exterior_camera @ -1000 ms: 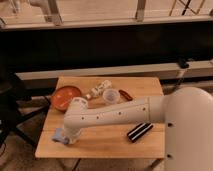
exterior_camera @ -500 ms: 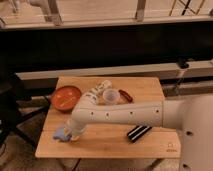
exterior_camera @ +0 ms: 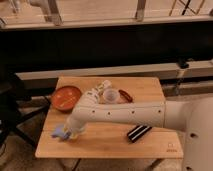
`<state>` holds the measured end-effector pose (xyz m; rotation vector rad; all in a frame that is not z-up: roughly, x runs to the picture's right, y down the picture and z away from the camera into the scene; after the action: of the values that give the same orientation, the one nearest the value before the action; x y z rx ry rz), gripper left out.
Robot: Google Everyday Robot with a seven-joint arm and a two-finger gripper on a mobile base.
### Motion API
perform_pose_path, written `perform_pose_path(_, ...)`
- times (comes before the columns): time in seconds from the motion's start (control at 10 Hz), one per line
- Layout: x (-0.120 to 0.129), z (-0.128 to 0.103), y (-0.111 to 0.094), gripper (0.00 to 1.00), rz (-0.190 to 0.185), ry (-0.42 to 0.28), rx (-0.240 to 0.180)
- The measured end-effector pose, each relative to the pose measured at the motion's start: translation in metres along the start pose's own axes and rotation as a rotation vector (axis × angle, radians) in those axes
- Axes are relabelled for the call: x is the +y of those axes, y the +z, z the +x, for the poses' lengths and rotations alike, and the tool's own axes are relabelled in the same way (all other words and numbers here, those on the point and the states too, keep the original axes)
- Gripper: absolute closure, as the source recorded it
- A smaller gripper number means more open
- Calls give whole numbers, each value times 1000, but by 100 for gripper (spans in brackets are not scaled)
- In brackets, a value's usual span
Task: Place the white sponge in the ceramic bowl
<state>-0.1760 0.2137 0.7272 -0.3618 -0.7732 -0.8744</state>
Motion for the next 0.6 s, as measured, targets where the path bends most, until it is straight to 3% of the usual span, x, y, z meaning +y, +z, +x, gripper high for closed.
perform_pose_path(0.6, -33, 13, -20, 100, 77, 42, 55)
